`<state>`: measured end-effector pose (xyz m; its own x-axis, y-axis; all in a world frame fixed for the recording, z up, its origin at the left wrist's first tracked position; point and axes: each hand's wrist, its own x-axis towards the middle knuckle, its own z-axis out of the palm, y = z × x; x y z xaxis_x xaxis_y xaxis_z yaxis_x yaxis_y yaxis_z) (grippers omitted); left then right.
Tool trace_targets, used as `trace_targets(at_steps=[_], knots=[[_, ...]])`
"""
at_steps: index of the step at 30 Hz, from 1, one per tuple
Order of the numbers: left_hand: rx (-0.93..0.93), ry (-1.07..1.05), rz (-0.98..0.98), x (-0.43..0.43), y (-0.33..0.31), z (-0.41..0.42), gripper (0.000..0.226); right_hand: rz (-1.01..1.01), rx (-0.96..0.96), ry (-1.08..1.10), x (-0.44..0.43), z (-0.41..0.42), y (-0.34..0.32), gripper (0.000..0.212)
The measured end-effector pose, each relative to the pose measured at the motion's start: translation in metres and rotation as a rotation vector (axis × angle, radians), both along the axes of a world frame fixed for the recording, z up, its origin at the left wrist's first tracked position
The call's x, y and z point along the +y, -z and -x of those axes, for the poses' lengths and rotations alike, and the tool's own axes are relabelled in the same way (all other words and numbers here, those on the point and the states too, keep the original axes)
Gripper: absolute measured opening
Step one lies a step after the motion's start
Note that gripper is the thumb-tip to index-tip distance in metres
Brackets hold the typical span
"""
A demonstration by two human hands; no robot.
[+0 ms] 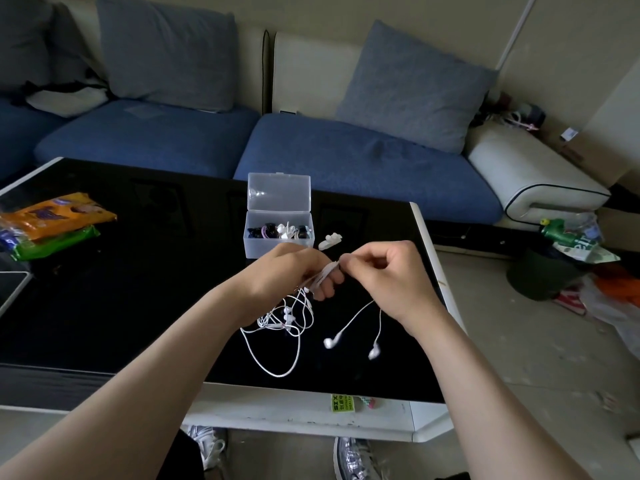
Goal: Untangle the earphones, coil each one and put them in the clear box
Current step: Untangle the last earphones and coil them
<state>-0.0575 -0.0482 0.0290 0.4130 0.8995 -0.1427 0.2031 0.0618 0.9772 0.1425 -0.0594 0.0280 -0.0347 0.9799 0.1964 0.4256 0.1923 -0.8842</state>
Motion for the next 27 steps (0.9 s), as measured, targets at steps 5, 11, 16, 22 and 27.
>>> trace_targets(at_steps=[5,11,16,22,27], knots=[[-0.227,0.021,0.175,0.002,-0.001,0.002,0.036,0.046,0.143,0.069,0.005,-0.009,0.006,0.008],[-0.364,-0.073,0.284,-0.002,-0.008,-0.006,0.037,0.236,-0.006,-0.02,0.005,0.003,0.013,0.026],[-0.382,-0.213,0.17,-0.002,-0.007,-0.009,0.029,0.395,-0.032,-0.149,-0.001,0.017,0.008,0.029],[0.182,-0.247,-0.16,0.005,0.009,-0.001,0.034,0.366,-0.027,-0.189,-0.007,0.021,0.003,0.025],[0.226,-0.058,-0.146,-0.006,0.001,-0.002,0.037,0.066,-0.065,0.003,0.0,0.009,0.006,0.024]])
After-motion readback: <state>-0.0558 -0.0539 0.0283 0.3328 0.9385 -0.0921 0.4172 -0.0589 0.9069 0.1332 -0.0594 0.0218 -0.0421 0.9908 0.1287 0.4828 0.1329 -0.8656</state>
